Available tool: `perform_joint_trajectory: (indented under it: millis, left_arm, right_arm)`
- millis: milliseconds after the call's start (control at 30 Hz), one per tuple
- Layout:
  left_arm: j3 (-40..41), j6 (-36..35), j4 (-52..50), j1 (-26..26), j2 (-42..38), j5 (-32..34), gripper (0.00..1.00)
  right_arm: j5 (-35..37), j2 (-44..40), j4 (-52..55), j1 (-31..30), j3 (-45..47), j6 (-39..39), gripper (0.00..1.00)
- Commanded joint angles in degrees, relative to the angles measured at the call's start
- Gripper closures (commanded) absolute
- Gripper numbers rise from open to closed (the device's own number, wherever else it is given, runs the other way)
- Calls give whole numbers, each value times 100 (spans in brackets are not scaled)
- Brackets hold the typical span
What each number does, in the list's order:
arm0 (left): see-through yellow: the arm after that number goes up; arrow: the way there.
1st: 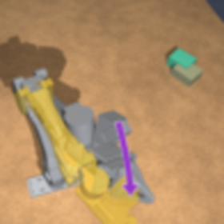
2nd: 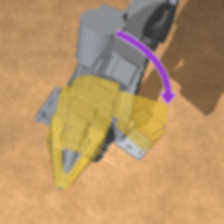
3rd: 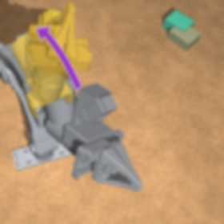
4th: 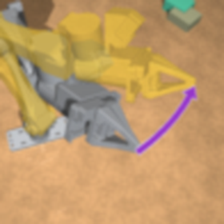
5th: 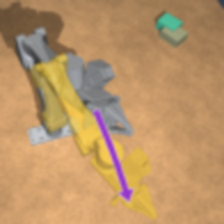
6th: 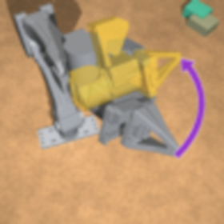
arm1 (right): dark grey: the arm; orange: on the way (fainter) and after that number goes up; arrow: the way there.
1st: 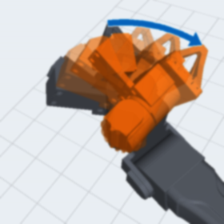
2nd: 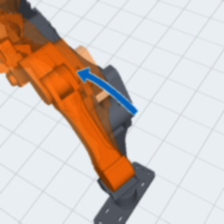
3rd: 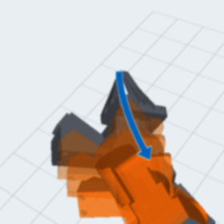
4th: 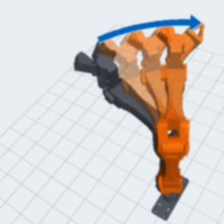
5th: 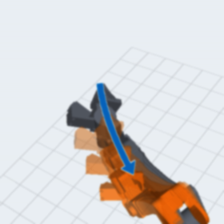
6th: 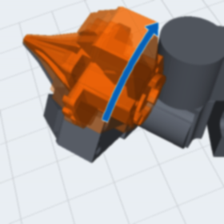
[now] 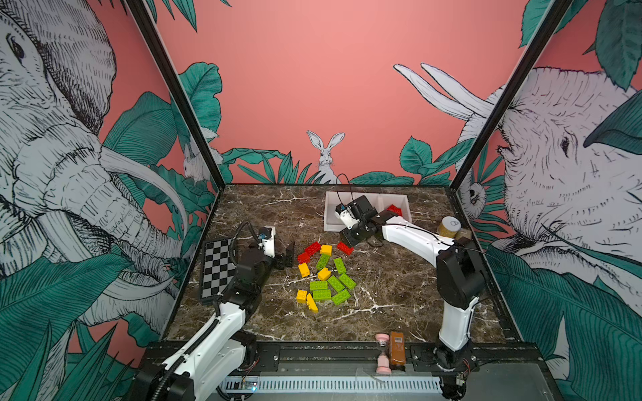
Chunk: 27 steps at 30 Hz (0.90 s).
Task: Sort the legos into containers by color
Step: Pick up the lego from the center of the table.
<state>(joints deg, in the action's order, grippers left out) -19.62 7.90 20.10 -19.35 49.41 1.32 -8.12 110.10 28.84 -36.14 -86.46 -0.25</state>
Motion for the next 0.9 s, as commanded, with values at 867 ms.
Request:
perform_joint_trajectory:
  millis: [867]
  left_arm:
    - [55, -34, 57, -18, -134, 50, 2]
  right_arm:
    - [166, 1271, 333, -35, -583, -263, 49]
